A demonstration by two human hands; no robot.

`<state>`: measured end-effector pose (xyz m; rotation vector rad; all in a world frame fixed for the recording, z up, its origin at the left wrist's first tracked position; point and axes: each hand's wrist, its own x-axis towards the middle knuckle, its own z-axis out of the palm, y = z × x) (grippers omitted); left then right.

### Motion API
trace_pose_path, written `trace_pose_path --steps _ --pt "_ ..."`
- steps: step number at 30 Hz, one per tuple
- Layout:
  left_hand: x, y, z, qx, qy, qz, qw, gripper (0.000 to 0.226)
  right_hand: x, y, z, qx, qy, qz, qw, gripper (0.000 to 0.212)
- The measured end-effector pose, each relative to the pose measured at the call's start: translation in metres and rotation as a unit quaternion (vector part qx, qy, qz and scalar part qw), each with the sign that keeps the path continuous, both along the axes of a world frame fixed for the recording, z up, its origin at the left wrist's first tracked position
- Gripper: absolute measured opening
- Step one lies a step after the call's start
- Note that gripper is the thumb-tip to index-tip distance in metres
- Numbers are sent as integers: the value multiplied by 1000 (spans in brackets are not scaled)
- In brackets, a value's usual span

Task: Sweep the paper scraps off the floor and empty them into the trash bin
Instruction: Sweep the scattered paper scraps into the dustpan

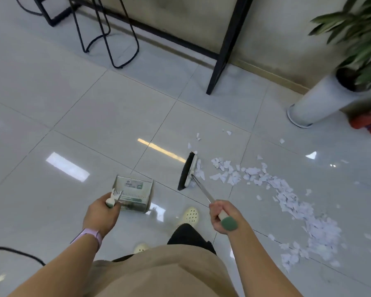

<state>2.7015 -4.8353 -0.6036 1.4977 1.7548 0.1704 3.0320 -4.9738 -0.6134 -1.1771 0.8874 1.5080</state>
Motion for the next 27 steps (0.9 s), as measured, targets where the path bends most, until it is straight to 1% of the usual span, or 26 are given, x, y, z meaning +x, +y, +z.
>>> trace_pose_path --steps 5,9,11,15,17,20,22,24,27 --pt "107 25 -9 -23 -28 -16 999 26 83 -45 -3 -40 -28 -78 996 19" --pt "198 29 -9 -35 -57 -76 995 18 151 -75 -8 -76 -71 -104 989 20" --pt "234 29 -7 -31 -62 -117 991 16 177 -89 -8 -106 -103 -93 985 18" --pt "289 30 4 -23 -73 -182 980 15 215 -101 -5 -184 -164 -37 968 21" --pt "308 32 9 -19 -75 -199 977 13 230 -98 1 -202 -181 -44 961 22" --pt "326 37 13 -15 -71 -201 977 10 241 -86 9 -197 -184 -93 959 22" --pt "333 42 18 -12 -76 -195 978 16 242 -74 16 -174 -180 -117 961 23" --pt "337 51 21 -6 -73 -194 978 23 240 -57 24 -146 -184 -116 965 25" --pt "333 65 23 -3 -59 -198 978 16 229 -27 34 -91 -193 -90 973 29"
